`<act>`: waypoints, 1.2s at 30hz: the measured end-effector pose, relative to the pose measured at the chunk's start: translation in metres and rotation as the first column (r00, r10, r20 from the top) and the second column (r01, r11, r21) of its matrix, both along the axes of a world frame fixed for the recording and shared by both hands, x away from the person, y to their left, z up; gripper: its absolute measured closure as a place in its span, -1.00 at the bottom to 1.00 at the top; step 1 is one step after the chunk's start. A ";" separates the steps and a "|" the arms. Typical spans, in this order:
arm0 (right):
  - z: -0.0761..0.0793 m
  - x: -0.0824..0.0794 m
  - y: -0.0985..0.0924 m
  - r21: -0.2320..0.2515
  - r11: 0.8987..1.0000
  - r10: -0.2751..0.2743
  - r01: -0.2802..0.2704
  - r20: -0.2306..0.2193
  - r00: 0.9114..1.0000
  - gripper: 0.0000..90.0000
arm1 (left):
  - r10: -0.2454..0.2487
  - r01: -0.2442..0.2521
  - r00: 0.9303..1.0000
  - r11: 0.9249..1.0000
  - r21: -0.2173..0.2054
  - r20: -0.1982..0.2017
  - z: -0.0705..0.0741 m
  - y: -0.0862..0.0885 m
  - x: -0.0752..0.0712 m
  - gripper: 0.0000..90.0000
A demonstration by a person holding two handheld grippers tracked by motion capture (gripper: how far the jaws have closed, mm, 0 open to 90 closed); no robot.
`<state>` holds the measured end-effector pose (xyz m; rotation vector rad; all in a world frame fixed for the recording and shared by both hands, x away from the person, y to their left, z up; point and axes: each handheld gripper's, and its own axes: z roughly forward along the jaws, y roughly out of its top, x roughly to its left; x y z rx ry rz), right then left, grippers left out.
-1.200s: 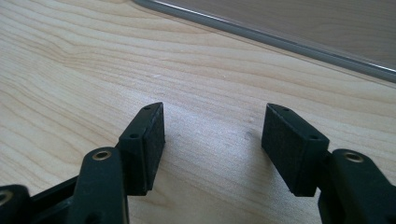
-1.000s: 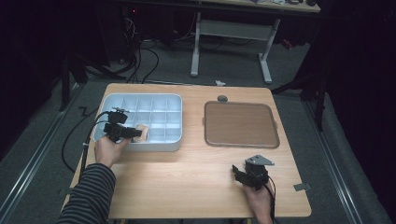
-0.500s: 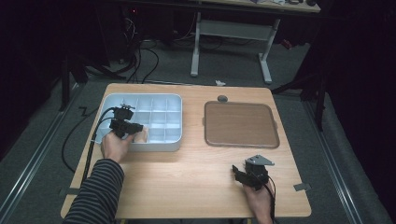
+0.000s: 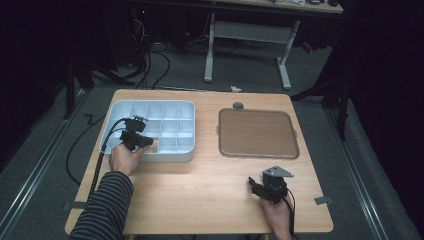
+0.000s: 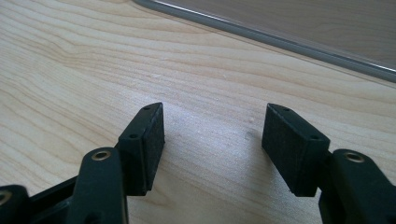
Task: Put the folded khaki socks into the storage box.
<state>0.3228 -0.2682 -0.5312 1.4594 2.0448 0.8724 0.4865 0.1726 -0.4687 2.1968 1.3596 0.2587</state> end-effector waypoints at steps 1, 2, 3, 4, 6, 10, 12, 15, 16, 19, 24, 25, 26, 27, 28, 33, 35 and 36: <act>0.000 0.000 0.000 0.000 1.000 0.000 0.000 0.000 1.000 -0.13 | -0.002 0.002 1.000 1.000 0.006 0.000 -0.001 0.000 0.000 0.89; 0.000 0.000 0.000 0.000 1.000 0.000 0.000 0.000 1.000 -0.13 | -0.002 0.002 1.000 1.000 0.007 0.001 -0.001 0.000 0.000 0.88; 0.000 0.000 0.000 0.000 1.000 0.000 0.000 0.000 1.000 -0.13 | -0.001 0.001 1.000 1.000 0.003 0.005 0.000 0.000 0.000 0.87; 0.000 0.000 0.000 0.000 1.000 0.000 0.000 0.000 1.000 -0.13 | -0.003 0.003 1.000 1.000 -0.002 0.005 0.000 0.000 -0.001 0.81; 0.000 0.000 0.000 0.000 1.000 0.001 -0.001 0.000 1.000 -0.13 | 0.003 -0.003 1.000 0.999 -0.050 0.005 0.001 0.002 -0.003 0.68; 0.000 0.000 0.000 0.001 1.000 0.001 -0.001 0.000 1.000 -0.13 | 0.002 0.000 1.000 0.996 -0.086 0.018 0.003 0.008 -0.007 0.57; 0.000 0.000 0.000 0.001 1.000 0.002 -0.002 0.000 1.000 -0.13 | 0.010 -0.006 0.999 0.996 -0.094 0.042 0.006 0.010 -0.010 0.50; 0.000 0.000 0.000 0.000 1.000 0.001 -0.001 0.000 1.000 -0.13 | 0.014 -0.007 0.998 0.995 -0.098 0.067 0.011 0.011 -0.013 0.37; 0.000 0.000 0.000 0.000 1.000 0.001 -0.001 0.000 1.000 -0.13 | 0.014 -0.007 0.997 0.995 -0.102 0.071 0.012 0.012 -0.014 0.35; 0.000 0.000 0.000 0.000 1.000 0.001 -0.001 0.000 1.000 -0.13 | 0.012 -0.003 0.996 0.994 -0.105 0.085 0.015 0.013 -0.018 0.26; 0.000 0.000 0.000 0.001 1.000 0.001 -0.001 0.000 1.000 -0.13 | 0.017 -0.004 0.994 0.993 -0.119 0.112 0.023 0.014 -0.023 0.17; 0.000 0.000 0.000 0.001 1.000 0.000 0.000 0.000 1.000 -0.13 | 0.017 -0.001 0.993 0.992 -0.128 0.120 0.025 0.014 -0.025 0.15; 0.000 0.000 0.000 0.000 1.000 0.001 -0.001 0.000 1.000 -0.13 | 0.017 0.000 0.992 0.991 -0.131 0.123 0.026 0.014 -0.026 0.14; 0.000 0.000 0.000 0.000 1.000 0.000 0.000 0.000 1.000 -0.13 | 0.013 0.004 0.992 0.991 -0.133 0.125 0.027 0.014 -0.028 0.14; 0.000 0.000 0.000 0.000 1.000 0.002 -0.002 0.001 1.000 -0.13 | 0.010 0.007 0.992 0.991 -0.134 0.130 0.028 0.014 -0.030 0.13; 0.000 0.000 0.000 0.000 1.000 0.001 -0.001 -0.001 1.000 -0.13 | -0.003 0.026 0.988 0.989 -0.149 0.153 0.036 0.015 -0.038 0.12; 0.000 0.000 0.000 0.000 1.000 0.001 -0.001 0.000 1.000 -0.13 | -0.011 0.036 0.986 0.988 -0.150 0.165 0.039 0.015 -0.042 0.11; 0.000 0.000 0.000 0.000 1.000 0.001 -0.001 0.000 1.000 -0.13 | -0.013 0.040 0.985 0.987 -0.156 0.173 0.040 0.015 -0.044 0.11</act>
